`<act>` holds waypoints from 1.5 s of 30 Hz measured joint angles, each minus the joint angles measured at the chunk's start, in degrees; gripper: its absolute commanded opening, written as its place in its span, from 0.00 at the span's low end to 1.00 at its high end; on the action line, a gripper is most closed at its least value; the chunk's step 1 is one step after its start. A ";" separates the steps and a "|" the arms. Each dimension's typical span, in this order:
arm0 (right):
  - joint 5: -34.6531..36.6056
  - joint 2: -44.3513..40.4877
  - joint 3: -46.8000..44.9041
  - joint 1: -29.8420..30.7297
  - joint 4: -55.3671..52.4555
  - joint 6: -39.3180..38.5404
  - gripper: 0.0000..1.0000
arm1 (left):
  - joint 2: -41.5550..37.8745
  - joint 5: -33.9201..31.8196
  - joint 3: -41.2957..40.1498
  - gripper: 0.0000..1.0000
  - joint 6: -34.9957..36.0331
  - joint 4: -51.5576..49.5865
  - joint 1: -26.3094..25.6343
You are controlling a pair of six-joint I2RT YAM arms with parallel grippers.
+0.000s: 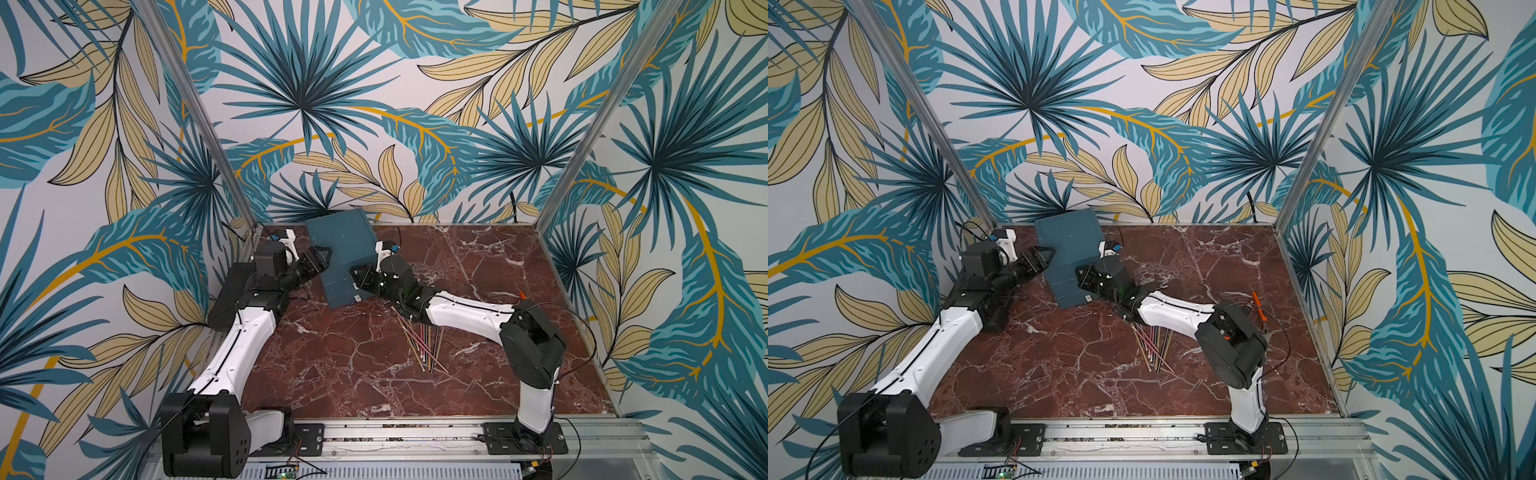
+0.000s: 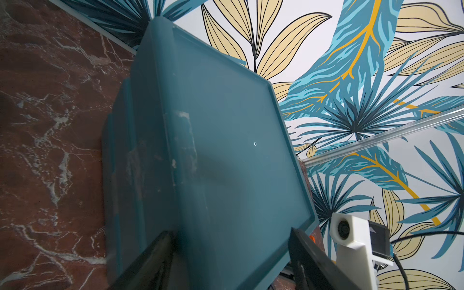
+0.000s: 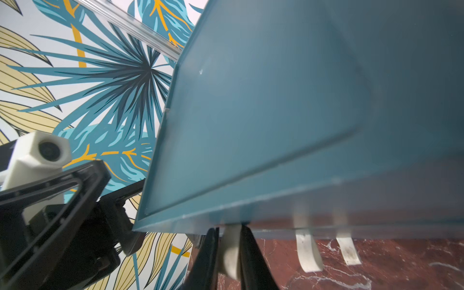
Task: Please place the pencils in the drawer according to their color
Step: Open the drawer in the storage box.
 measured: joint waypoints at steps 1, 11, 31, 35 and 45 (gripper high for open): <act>-0.04 0.02 0.00 0.00 -0.13 -0.07 0.03 | 0.02 0.02 -0.04 0.78 0.00 0.09 0.09; -0.39 -0.20 -0.35 0.13 -0.15 -0.83 0.00 | 0.00 0.00 -0.26 0.80 -0.02 0.55 0.31; 2.82 -13.20 -13.38 5.62 -4.15 -2.62 0.00 | 0.87 -0.02 -0.72 0.81 -0.24 2.21 0.63; 5.18 -15.39 -14.36 8.15 -6.62 -3.23 0.00 | 0.85 0.00 -0.72 0.82 -0.26 2.29 0.76; 7.96 -20.33 -16.13 13.29 -13.90 -3.58 0.00 | 0.87 0.48 -2.03 0.81 -0.81 4.28 0.90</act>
